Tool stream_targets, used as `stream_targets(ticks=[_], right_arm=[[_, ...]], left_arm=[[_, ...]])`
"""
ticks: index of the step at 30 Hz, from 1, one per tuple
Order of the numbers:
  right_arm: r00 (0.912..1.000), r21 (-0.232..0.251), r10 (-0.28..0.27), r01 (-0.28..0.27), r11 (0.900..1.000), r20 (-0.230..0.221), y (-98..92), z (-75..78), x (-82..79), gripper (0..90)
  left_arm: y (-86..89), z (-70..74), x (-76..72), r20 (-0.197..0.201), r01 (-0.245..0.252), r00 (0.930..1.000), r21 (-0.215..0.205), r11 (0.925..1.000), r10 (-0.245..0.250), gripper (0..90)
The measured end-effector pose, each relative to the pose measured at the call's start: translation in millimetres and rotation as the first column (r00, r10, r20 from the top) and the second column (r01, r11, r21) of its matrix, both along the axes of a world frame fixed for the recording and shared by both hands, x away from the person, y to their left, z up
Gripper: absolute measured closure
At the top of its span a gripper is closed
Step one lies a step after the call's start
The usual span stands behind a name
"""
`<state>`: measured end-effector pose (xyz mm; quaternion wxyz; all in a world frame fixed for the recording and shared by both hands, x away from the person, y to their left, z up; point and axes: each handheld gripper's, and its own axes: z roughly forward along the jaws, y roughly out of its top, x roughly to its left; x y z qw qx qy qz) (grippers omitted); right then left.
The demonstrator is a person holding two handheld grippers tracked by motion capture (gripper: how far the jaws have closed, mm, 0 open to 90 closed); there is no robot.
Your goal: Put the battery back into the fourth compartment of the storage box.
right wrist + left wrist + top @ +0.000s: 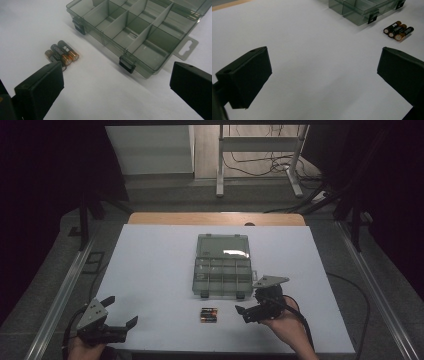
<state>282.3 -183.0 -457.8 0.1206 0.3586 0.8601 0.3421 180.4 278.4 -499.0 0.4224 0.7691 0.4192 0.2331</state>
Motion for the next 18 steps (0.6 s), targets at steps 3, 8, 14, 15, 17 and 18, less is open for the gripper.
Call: stream_targets(ticks=[3, 8, 14, 15, 17, 18], right_arm=[[0.9999, -0.005, 0.006, -0.006, 1.0, -0.012, 2.7, -0.9, 2.2, 0.0], [0.9991, -0.03, 0.028, -0.029, 0.999, -0.03, 11.1, -3.2, 5.7, 0.0], [0.9978, -0.06, 0.045, -0.048, 0.997, -0.048, 23.4, -3.9, 9.7, 0.0], [0.9977, -0.062, 0.045, -0.048, 0.997, -0.051, 25.4, -4.3, 10.3, 0.0], [0.9971, -0.069, 0.043, -0.047, 0.997, -0.062, 29.1, -4.9, 12.0, 0.0], [0.9966, -0.074, 0.049, -0.054, 0.996, -0.066, 32.3, -5.4, 13.3, 1.2]], left_arm=[[-0.1, 0.0, -0.1, 0.0, 0.001, 1.0, 0.0, 1.0, -0.001, 0.3], [-0.4, -0.1, -0.1, -0.001, 0.003, 1.0, 0.0, 1.0, -0.003, 0.3], [-0.6, 0.0, -0.3, 0.001, 0.005, 1.0, 0.005, 1.0, -0.005, 0.3], [-0.8, -0.1, -0.3, 0.003, 0.005, 1.0, 0.005, 1.0, -0.005, 0.3], [-0.9, -0.1, -0.3, 0.003, 0.006, 1.0, 0.006, 1.0, -0.006, 0.3], [-0.9, -0.1, -0.3, 0.003, 0.006, 1.0, 0.006, 1.0, -0.006, 0.3]])
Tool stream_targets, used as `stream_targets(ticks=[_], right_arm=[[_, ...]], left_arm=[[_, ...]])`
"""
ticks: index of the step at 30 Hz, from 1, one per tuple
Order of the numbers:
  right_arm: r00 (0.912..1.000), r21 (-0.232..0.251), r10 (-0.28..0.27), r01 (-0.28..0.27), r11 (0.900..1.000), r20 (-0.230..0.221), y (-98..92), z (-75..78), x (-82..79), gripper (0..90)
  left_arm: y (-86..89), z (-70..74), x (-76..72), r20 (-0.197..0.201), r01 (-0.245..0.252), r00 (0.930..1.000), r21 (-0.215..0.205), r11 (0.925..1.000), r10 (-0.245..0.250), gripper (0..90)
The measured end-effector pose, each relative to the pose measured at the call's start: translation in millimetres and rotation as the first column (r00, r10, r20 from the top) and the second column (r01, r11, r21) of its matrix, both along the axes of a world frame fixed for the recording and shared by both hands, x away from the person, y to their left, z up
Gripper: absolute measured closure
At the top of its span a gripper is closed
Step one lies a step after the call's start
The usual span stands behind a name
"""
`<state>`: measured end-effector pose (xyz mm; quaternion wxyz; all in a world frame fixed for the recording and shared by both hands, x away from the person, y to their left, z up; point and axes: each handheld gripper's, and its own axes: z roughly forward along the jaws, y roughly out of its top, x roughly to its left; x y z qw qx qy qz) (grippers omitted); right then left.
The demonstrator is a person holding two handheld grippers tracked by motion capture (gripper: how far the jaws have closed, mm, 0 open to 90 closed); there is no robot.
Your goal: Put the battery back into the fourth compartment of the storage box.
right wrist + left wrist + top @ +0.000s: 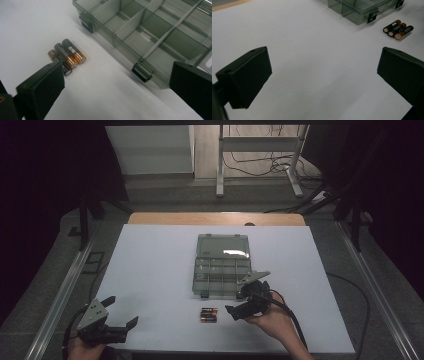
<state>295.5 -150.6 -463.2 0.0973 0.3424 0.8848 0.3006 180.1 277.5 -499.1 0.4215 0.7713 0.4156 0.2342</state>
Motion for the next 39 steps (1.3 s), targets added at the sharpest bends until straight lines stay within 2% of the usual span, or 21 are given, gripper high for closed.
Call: stream_targets(ticks=[9, 11, 12, 15, 17, 19, 22, 24, 26, 27, 28, 29, 31, 32, 34, 35, 39], right_arm=[[0.9993, -0.026, 0.038, -0.038, 0.999, 0.004, 13.7, 0.1, 5.8, 9.3], [0.9987, -0.025, 0.049, -0.05, 0.998, -0.008, 16.8, 0.7, 7.9, 12.5], [0.9978, -0.024, 0.064, -0.064, 0.998, -0.016, 20.1, 1.4, 9.8, 16.9], [0.9957, -0.021, 0.083, -0.084, 0.996, -0.039, 23.7, 1.7, 12.2, 19.1], [0.9919, -0.034, 0.116, -0.118, 0.992, -0.052, 30.7, 0.8, 14.2, 26.5], [0.9906, -0.04, 0.124, -0.127, 0.991, -0.058, 33.4, 0.1, 14.7, 28.9], [0.9836, -0.071, 0.166, -0.171, 0.983, -0.071, 44.8, -3.8, 16.8, 40.2], [0.9795, -0.084, 0.181, -0.188, 0.979, -0.089, 51.4, -6.0, 17.5, 42.9], [0.9745, -0.11, 0.204, -0.214, 0.971, -0.094, 57.6, -8.1, 18.3, 50.3], [0.9725, -0.118, 0.213, -0.223, 0.968, -0.095, 60.6, -9.0, 18.4, 50.3], [0.9696, -0.119, 0.224, -0.235, 0.965, -0.097, 63.0, -10.0, 19.1, 55.0], [0.9696, -0.119, 0.224, -0.235, 0.965, -0.097, 63.0, -10.0, 19.1, 55.0], [0.9599, -0.129, 0.258, -0.271, 0.954, -0.11, 69.4, -12.5, 21.7, 59.7], [0.9599, -0.129, 0.258, -0.271, 0.954, -0.11, 69.4, -12.5, 21.7, 59.7], [0.9507, -0.133, 0.279, -0.296, 0.946, -0.136, 75.1, -15.7, 23.6, 63.1], [0.9507, -0.133, 0.279, -0.296, 0.946, -0.136, 75.1, -15.7, 23.6, 63.1], [0.9417, -0.153, 0.301, -0.323, 0.934, -0.151, 81.7, -21.2, 23.7, 65.6]], left_arm=[[-0.6, 0.0, 0.0, 0.001, 0.001, 1.0, 0.005, 1.0, -0.001, 0.3], [-0.6, 0.1, -0.1, 0.001, 0.0, 1.0, 0.006, 1.0, 0.0, 0.3], [-0.6, 0.1, -0.1, 0.001, 0.0, 1.0, 0.006, 1.0, 0.0, 0.3], [-0.4, 0.0, 0.0, 0.0, -0.001, 1.0, 0.004, 1.0, 0.001, 0.3], [-0.4, 0.0, 0.0, -0.002, -0.002, 1.0, 0.001, 1.0, 0.002, 0.3], [-0.2, 0.0, 0.1, -0.003, -0.004, 1.0, 0.0, 1.0, 0.004, 0.2], [0.0, -0.1, 0.2, -0.004, -0.004, 1.0, -0.002, 1.0, 0.004, 0.2], [0.0, -0.1, 0.1, -0.004, -0.003, 1.0, -0.001, 1.0, 0.003, 0.2], [-0.1, -0.1, 0.1, -0.004, -0.003, 1.0, 0.0, 1.0, 0.003, 0.2], [-0.2, -0.1, 0.1, -0.003, -0.003, 1.0, 0.0, 1.0, 0.003, 0.2], [-0.2, -0.1, 0.1, -0.003, -0.002, 1.0, 0.0, 1.0, 0.002, 0.2], [-0.1, -0.1, 0.1, -0.003, -0.001, 1.0, 0.0, 1.0, 0.001, 0.2], [0.0, -0.1, 0.1, -0.004, -0.001, 1.0, 0.0, 1.0, 0.001, 0.2], [0.1, -0.1, 0.1, -0.004, 0.0, 1.0, -0.001, 1.0, 0.0, 0.2], [-0.1, -0.1, 0.0, -0.003, 0.0, 1.0, 0.0, 1.0, 0.0, 0.2], [-0.2, -0.1, -0.1, -0.002, 0.001, 1.0, 0.0, 1.0, -0.001, 0.2], [-0.3, -0.1, 0.0, -0.003, 0.002, 1.0, 0.002, 1.0, -0.002, 0.2]])
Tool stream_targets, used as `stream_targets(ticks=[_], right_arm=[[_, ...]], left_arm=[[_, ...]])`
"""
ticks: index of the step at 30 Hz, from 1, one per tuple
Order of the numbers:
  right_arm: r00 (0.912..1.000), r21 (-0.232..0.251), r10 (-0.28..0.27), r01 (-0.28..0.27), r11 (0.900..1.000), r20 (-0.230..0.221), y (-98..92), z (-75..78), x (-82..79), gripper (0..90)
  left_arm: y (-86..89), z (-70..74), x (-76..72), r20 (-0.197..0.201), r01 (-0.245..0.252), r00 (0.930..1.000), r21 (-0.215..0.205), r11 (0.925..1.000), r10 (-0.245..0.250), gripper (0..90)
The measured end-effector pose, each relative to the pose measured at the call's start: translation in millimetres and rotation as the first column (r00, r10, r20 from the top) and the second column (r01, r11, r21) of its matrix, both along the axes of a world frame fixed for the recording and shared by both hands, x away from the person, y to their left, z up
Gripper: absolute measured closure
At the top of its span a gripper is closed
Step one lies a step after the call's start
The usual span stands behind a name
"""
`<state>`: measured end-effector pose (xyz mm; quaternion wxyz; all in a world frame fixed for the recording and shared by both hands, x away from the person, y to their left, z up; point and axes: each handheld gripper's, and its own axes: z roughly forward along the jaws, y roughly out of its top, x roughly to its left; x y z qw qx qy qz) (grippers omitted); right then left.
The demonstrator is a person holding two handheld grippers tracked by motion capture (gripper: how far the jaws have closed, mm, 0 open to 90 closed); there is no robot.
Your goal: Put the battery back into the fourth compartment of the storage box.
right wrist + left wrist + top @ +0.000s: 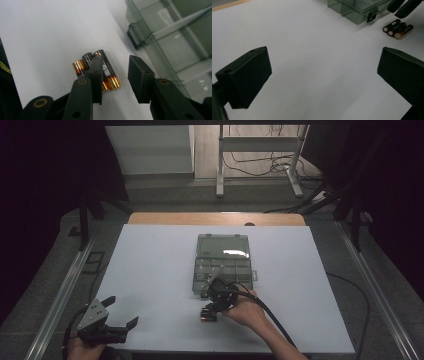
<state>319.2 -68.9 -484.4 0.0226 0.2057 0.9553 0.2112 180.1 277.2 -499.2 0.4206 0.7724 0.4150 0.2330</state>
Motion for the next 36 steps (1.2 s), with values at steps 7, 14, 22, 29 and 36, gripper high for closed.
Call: stream_targets(ticks=[7, 14, 22, 29, 36], right_arm=[[0.9997, -0.029, 0.021, -0.021, 0.999, -0.011, 6.4, -9.2, 3.5, 67.7], [0.9991, -0.071, 0.042, -0.042, 0.997, -0.005, 10.1, -20.2, 8.7, 73.7], [0.9994, -0.04, 0.031, -0.032, 0.999, -0.016, 6.9, -18.3, 8.9, 76.5], [0.9994, -0.005, 0.032, -0.032, 0.999, 0.016, 1.4, -8.0, 4.2, 76.5], [0.9997, 0.036, 0.004, -0.005, 0.999, 0.025, -10.4, 3.6, 3.6, 76.5]], left_arm=[[0.2, 0.0, -0.1, 0.0, 0.002, 1.0, -0.002, 1.0, -0.002, 0.2], [0.0, 0.0, -0.1, 0.001, 0.005, 1.0, 0.003, 1.0, -0.005, 0.2], [-0.2, 0.1, -0.2, 0.002, 0.007, 1.0, 0.007, 1.0, -0.007, 0.2], [-0.7, 0.0, -0.2, 0.002, 0.005, 1.0, 0.009, 0.9999, -0.005, 0.2], [-0.8, 0.0, -0.2, 0.001, 0.004, 1.0, 0.01, 0.9999, -0.004, 0.2]])
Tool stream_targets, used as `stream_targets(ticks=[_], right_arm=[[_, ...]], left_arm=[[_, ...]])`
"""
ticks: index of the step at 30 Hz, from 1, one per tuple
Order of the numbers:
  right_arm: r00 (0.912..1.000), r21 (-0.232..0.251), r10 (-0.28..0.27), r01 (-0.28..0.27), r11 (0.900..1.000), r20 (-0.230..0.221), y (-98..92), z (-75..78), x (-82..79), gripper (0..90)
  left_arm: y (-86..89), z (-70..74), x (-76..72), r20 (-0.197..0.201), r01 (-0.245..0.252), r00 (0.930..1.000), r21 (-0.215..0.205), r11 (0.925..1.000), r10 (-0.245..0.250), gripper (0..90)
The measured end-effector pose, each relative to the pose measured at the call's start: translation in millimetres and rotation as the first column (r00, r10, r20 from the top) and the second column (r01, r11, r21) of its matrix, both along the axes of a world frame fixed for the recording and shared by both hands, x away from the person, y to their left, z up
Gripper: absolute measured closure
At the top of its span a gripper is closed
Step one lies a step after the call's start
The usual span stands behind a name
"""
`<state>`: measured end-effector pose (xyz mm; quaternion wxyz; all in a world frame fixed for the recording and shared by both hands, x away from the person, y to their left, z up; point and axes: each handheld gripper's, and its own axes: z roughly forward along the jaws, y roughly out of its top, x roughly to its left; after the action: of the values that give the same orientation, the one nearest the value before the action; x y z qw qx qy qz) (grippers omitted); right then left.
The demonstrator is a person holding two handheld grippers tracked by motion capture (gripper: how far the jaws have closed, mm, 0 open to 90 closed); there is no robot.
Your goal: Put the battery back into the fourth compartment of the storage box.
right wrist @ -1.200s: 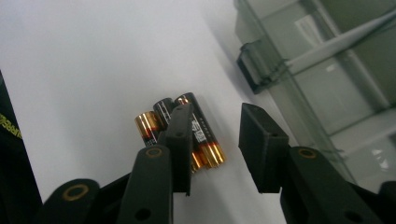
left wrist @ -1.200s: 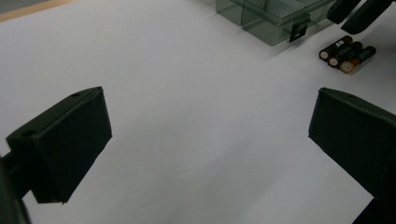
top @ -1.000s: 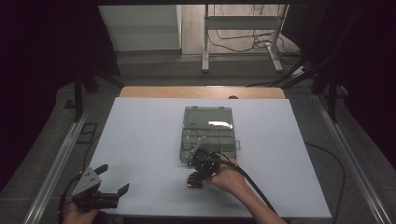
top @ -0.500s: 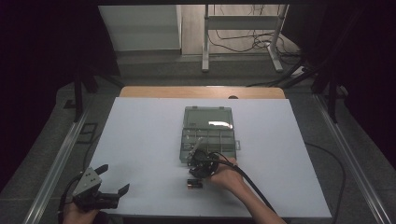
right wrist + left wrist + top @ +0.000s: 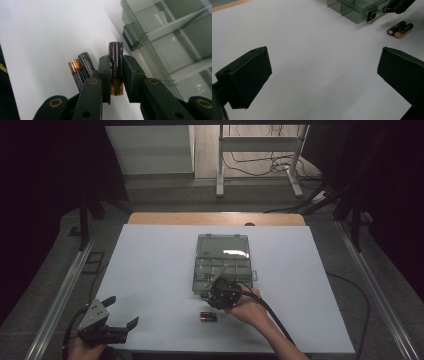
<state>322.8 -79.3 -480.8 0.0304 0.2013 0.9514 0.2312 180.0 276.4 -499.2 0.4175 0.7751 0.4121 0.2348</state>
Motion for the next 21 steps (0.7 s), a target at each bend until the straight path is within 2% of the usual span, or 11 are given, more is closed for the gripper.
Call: stream_targets(ticks=[11, 19, 21], right_arm=[[0.9972, 0.047, -0.072, 0.071, 0.996, 0.021, -23.9, 18.1, 7.5, 76.5], [0.9904, 0.071, -0.135, 0.132, 0.989, 0.031, -41.1, 28.8, 20.3, 76.5], [0.9859, 0.071, -0.163, 0.16, 0.985, 0.038, -47.4, 31.8, 26.1, 76.5]], left_arm=[[0.0, 0.0, 0.2, -0.002, 0.0, 1.0, 0.0, 1.0, 0.0, 0.2], [-0.3, 0.0, 0.2, -0.001, -0.001, 1.0, 0.002, 1.0, 0.001, 0.2], [-0.2, 0.0, 0.2, -0.001, -0.001, 1.0, 0.001, 1.0, 0.001, 0.2]])
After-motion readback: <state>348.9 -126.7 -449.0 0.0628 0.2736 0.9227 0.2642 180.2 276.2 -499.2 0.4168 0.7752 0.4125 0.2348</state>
